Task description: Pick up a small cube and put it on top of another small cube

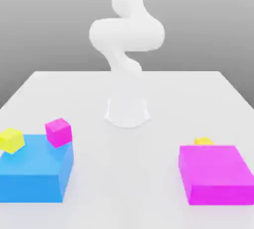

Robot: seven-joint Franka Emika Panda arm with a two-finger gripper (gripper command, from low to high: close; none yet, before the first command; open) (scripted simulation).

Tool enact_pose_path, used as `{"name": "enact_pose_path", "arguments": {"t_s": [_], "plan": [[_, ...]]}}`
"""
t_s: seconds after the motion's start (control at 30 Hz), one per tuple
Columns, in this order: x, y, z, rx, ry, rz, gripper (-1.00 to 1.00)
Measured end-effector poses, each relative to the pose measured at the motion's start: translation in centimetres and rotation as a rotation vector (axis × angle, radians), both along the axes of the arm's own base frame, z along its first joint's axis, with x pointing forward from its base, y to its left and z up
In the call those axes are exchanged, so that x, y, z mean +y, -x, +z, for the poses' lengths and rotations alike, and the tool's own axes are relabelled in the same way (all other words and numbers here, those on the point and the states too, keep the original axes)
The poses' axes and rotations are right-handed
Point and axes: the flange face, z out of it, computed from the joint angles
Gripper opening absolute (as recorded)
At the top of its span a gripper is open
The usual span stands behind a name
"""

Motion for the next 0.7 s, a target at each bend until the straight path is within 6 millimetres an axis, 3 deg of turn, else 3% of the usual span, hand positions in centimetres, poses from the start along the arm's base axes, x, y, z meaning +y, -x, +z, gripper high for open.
{"name": "enact_pose_path", "arguments": {"t_s": [0.13,0.3,0.43,0.6,0.67,0.7], "plan": [[6.7,-2.6,-9.9,0.144,-0.013,0.070,0.00],[14.2,-1.3,-22.4,0.322,-0.002,0.147,0.00],[18.9,3.3,-32.6,0.472,0.034,0.204,0.00],[21.7,13.5,-45.3,0.674,0.128,0.268,0.00],[22.2,15.5,-47.8,0.700,0.149,0.290,0.00],[22.0,15.4,-48.6,0.705,0.145,0.280,0.00]]}}
